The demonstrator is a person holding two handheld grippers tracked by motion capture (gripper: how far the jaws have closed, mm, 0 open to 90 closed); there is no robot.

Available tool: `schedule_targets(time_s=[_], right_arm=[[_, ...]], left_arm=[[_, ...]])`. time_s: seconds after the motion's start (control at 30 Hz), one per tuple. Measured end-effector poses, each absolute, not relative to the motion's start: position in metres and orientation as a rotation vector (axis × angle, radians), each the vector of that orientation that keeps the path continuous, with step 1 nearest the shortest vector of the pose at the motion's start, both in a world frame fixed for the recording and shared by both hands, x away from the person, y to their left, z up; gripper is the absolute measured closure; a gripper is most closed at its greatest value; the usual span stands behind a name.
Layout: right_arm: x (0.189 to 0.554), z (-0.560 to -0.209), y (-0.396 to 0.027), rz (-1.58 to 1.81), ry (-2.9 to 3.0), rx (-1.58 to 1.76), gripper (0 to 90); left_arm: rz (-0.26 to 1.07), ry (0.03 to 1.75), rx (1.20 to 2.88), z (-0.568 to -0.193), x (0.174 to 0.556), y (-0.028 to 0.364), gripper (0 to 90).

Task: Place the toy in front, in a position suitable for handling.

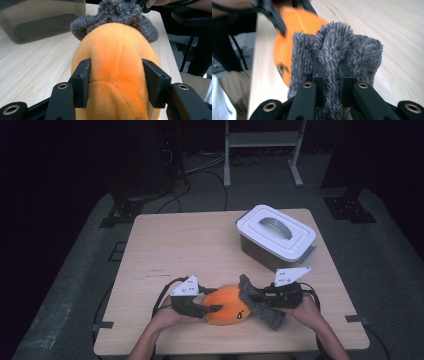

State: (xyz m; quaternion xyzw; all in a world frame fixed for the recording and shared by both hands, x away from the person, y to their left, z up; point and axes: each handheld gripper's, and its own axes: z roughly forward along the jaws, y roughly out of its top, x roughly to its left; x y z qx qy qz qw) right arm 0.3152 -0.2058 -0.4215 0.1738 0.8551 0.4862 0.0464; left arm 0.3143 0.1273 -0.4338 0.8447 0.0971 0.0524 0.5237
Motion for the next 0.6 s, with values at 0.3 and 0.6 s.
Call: schedule_targets(time_s=[0.3, 0.6], right_arm=[[0.314, -0.413, -0.189, 1.564, 2.584, 0.461, 78.5], [0.314, -0.41, -0.202, 1.594, 2.556, 0.497, 78.5]], left_arm=[[0.129, 0.242, 2.026, -0.433, 0.314, 0.128, 45.3], [0.137, 0.21, 2.023, -0.43, 0.311, 0.119, 45.5]])
